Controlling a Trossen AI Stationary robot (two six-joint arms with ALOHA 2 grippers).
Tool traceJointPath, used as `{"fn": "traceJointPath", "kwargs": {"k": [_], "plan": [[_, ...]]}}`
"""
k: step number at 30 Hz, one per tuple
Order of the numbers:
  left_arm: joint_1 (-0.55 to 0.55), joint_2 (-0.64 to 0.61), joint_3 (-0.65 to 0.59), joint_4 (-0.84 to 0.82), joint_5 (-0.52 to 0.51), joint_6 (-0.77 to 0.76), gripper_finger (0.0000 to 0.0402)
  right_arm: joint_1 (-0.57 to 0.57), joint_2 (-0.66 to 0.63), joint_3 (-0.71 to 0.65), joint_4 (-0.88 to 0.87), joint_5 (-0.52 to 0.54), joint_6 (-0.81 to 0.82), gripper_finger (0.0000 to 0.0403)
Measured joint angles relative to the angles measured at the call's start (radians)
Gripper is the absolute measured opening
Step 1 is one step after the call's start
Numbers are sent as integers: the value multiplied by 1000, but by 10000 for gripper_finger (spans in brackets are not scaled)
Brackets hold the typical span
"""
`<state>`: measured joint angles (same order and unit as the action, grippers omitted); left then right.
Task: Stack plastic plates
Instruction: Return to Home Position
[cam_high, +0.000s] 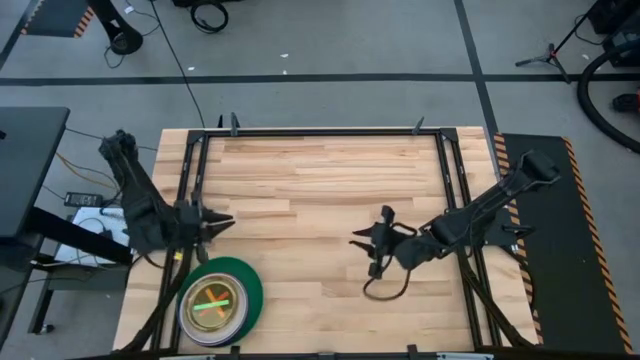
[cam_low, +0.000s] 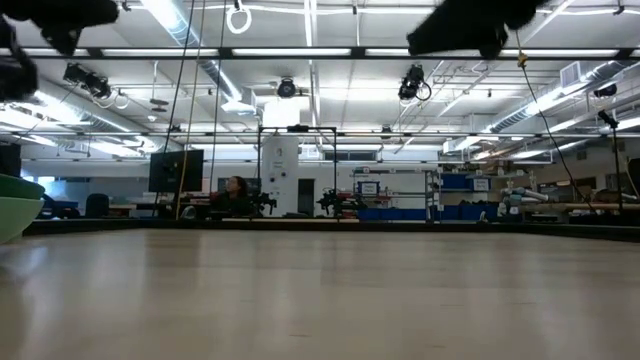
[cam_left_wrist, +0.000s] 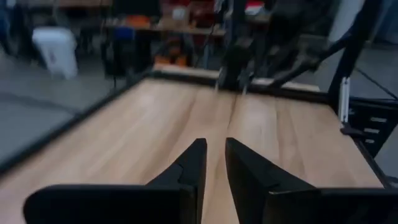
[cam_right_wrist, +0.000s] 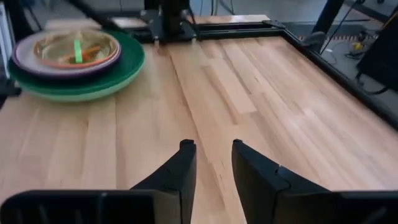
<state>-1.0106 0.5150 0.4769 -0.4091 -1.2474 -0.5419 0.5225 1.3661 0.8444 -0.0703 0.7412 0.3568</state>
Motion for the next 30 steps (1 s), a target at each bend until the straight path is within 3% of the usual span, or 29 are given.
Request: {"fn": "traceJointPath", "kwargs": {"k": [2,4,6,8,13,19,22,27,30], "plan": [[70,-62,-54,258,93,297,66,-18,-17,-109,171,-1,-8,110],[171,-102,-112,544,279,552,66,-42,-19,-199,355,-5,-31,110],[288,-114,-157,762,508,702,66,-71,-10,-267,517,-35,-61,110],[410,-112,-178,844,675,734,66,-101,-10,-311,616,-92,-74,109],[735,-86,-185,759,819,549,66,-147,-13,-324,667,-207,-68,109],[1135,24,-186,691,1197,331,66,-139,-13,-297,675,-217,-167,94],[1293,54,-186,692,1312,312,66,-112,-12,-284,676,-207,-205,73],[1419,28,-186,623,1397,342,66,-31,-81,-282,546,-83,-254,12],[1423,-11,-185,559,1414,386,66,41,-197,-282,331,50,-193,13]]}}
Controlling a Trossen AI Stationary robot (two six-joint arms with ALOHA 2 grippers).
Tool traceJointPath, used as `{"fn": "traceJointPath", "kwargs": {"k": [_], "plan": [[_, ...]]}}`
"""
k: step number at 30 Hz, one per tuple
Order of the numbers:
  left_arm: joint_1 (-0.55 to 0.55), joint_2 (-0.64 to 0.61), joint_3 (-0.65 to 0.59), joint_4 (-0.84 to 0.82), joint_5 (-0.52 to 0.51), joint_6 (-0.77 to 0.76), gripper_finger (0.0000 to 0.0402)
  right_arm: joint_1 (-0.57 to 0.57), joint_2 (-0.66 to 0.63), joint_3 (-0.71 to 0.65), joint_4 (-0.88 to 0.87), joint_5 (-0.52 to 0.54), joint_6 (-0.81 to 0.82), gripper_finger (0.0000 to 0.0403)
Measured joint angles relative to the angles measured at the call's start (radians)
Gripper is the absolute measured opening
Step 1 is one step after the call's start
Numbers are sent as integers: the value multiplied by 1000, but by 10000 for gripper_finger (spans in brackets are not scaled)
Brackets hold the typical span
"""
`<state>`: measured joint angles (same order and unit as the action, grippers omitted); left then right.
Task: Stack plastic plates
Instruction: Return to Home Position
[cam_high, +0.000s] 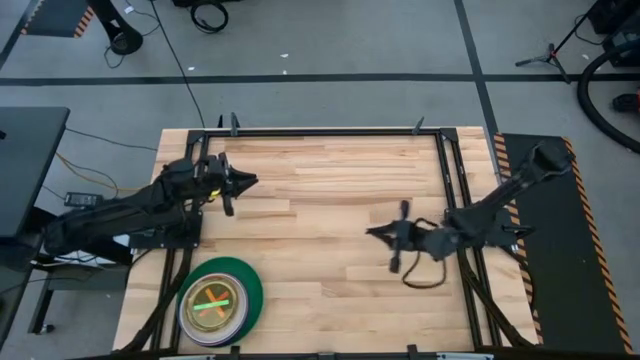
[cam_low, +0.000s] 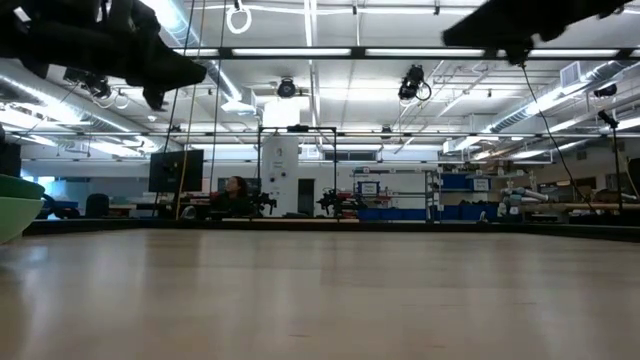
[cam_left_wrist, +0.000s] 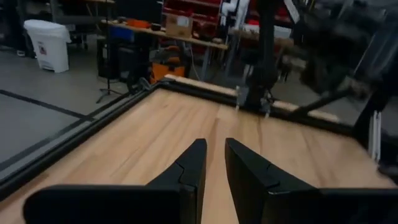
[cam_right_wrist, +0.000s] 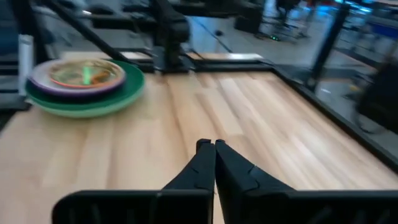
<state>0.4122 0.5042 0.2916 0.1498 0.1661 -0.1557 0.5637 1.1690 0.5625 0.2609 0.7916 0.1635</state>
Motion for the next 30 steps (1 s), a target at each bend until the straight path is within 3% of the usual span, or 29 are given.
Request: {"fn": "traceJointPath", "kwargs": {"k": [5,9,11,14,16,18,21,24,30], "plan": [[1,-93,0,-69,-5,43,66,177,-235,-27,-350,245,173,10],[1,-168,0,-97,-5,63,66,303,-471,-115,-652,291,513,6],[1,-202,-1,-105,-6,68,66,362,-586,-196,-703,279,685,10],[1,-260,-41,-88,-5,62,66,445,-731,-374,-617,290,776,10],[1,-303,-95,-58,5,47,66,492,-803,-500,-431,345,718,8],[1,-349,-171,-11,24,26,66,528,-803,-557,-152,372,476,6],[1,-413,-284,-6,39,-2,66,562,-778,-556,-13,402,269,6],[-2,-433,-282,-87,33,11,66,589,-758,-557,30,413,184,6],[-18,-435,-283,-30,90,19,66,617,-739,-557,19,498,157,7]]}}
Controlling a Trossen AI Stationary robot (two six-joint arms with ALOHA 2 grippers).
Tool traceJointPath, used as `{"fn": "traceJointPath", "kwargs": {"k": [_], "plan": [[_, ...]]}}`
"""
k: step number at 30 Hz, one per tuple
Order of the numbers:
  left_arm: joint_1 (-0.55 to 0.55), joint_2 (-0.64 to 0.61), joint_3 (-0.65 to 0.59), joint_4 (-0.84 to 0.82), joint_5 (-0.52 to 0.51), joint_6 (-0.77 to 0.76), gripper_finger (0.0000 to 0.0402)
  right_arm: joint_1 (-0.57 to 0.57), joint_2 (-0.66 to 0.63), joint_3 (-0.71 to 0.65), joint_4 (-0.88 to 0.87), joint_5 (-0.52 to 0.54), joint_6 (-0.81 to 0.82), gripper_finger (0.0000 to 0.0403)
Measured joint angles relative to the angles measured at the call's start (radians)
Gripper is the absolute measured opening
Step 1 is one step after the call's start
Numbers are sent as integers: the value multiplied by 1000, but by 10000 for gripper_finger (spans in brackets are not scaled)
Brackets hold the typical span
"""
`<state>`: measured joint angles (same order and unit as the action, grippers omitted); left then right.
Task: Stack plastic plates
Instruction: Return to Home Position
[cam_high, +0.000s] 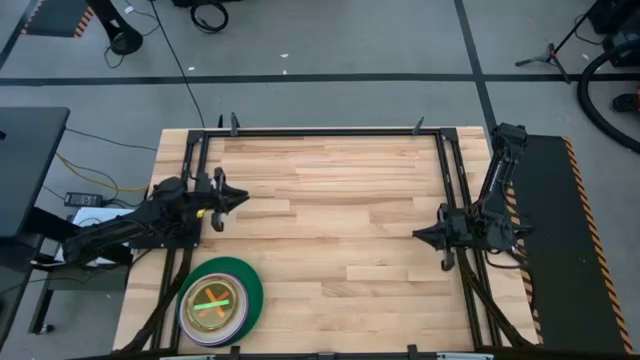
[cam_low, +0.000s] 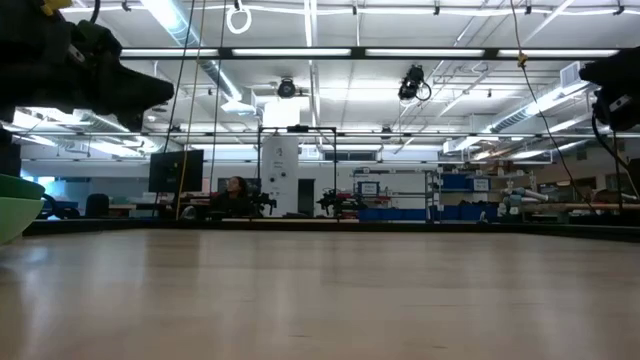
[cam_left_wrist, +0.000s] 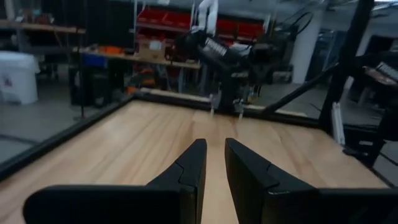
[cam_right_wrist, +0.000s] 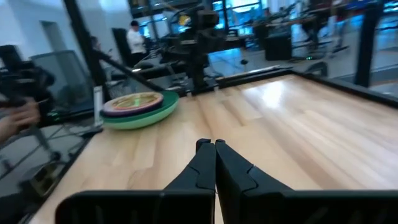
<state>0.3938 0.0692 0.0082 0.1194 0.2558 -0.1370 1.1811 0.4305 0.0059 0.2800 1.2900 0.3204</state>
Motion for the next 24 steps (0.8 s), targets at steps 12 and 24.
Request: {"fn": "traceJointPath", "kwargs": {"k": [12,24], "plan": [[-149,1,0,51,9,-33,66,0,60,0,1,127,28,7],[-284,2,0,203,-189,39,66,-12,89,0,-304,280,302,8]]}}
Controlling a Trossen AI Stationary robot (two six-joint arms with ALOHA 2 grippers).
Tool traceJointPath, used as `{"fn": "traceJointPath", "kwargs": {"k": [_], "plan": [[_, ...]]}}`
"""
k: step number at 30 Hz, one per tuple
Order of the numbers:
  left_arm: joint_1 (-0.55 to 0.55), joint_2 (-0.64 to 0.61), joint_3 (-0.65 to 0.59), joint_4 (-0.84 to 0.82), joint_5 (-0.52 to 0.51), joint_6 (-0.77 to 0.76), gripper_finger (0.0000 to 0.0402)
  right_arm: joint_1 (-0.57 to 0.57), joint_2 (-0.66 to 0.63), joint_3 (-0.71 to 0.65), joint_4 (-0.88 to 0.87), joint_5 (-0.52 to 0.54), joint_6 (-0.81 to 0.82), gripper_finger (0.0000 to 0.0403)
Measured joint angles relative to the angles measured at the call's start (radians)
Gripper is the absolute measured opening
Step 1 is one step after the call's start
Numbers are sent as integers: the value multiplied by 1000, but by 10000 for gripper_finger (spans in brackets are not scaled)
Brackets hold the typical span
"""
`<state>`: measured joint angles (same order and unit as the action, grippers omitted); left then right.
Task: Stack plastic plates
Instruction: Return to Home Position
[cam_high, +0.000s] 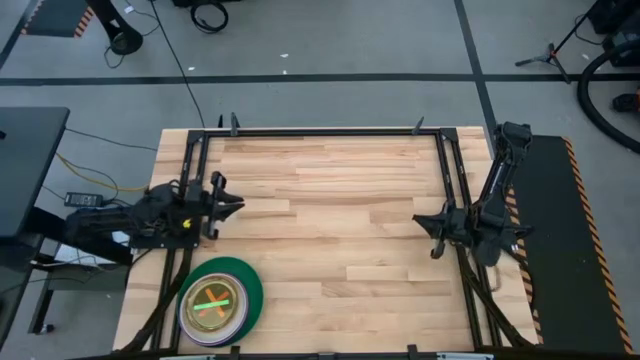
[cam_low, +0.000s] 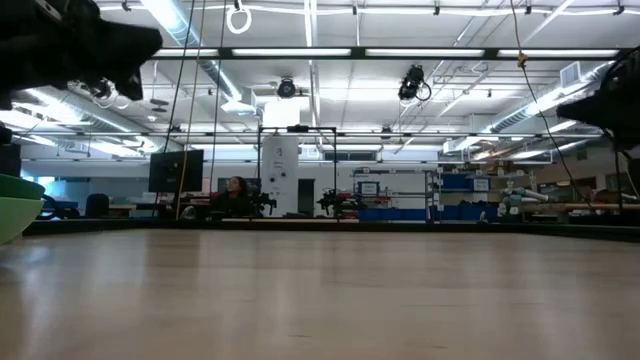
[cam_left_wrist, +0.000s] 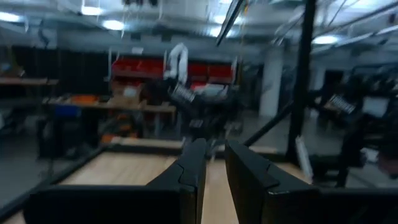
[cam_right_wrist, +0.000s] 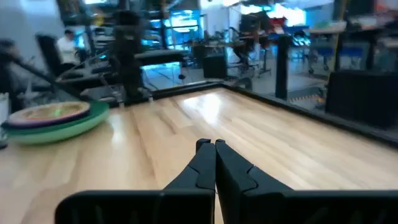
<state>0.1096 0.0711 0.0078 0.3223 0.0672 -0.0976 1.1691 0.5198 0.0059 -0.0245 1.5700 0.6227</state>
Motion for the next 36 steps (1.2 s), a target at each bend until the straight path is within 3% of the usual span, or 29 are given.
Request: {"fn": "traceJointPath", "kwargs": {"k": [3,14,18,27,36], "plan": [[-20,0,0,34,-1,3,66,-32,47,8,-54,6,159,8],[-21,1,0,-70,-21,32,66,-154,117,5,-56,1,159,10],[-21,1,0,-72,-21,32,66,-181,115,5,-51,-4,235,10],[-21,1,0,-72,-21,31,66,-137,121,0,-18,-155,254,5],[-21,1,0,-72,-21,32,66,-164,144,0,-22,-23,186,20]]}}
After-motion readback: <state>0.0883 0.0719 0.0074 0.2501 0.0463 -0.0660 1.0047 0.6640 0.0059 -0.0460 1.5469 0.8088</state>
